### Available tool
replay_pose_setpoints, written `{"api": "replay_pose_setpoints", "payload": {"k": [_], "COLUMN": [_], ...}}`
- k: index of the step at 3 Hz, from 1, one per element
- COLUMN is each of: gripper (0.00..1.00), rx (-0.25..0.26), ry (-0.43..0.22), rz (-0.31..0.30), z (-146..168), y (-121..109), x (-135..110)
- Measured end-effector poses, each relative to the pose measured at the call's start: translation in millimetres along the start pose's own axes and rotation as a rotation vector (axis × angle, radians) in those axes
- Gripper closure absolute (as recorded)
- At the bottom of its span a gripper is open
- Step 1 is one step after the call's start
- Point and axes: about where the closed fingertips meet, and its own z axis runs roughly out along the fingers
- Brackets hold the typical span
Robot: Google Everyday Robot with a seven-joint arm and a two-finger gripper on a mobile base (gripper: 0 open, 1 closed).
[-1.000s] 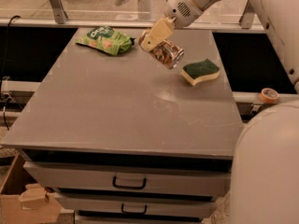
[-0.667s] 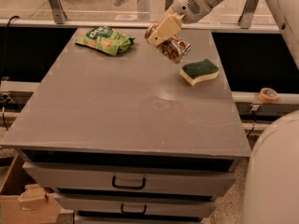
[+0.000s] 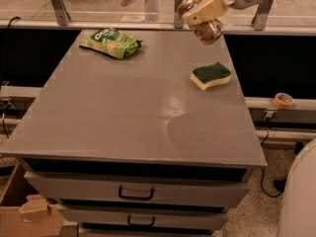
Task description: Move orange can near sponge
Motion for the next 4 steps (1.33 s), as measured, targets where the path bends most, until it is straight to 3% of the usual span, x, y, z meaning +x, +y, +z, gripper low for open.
{"api": "replay_pose_setpoints", "payload": {"k": [1, 2, 3, 4], "gripper": [1.00, 1.00, 1.00, 1.00], "rx": [0.002, 0.053, 0.062, 0.113], "ry": [-0.158, -0.245, -0.254, -0.282], "rz": [-0.103, -0.139, -0.144, -0.105], "z": [-20, -41, -43, -47], "y": [-13, -26, -29, -36], "x": [0, 12, 11, 19]}}
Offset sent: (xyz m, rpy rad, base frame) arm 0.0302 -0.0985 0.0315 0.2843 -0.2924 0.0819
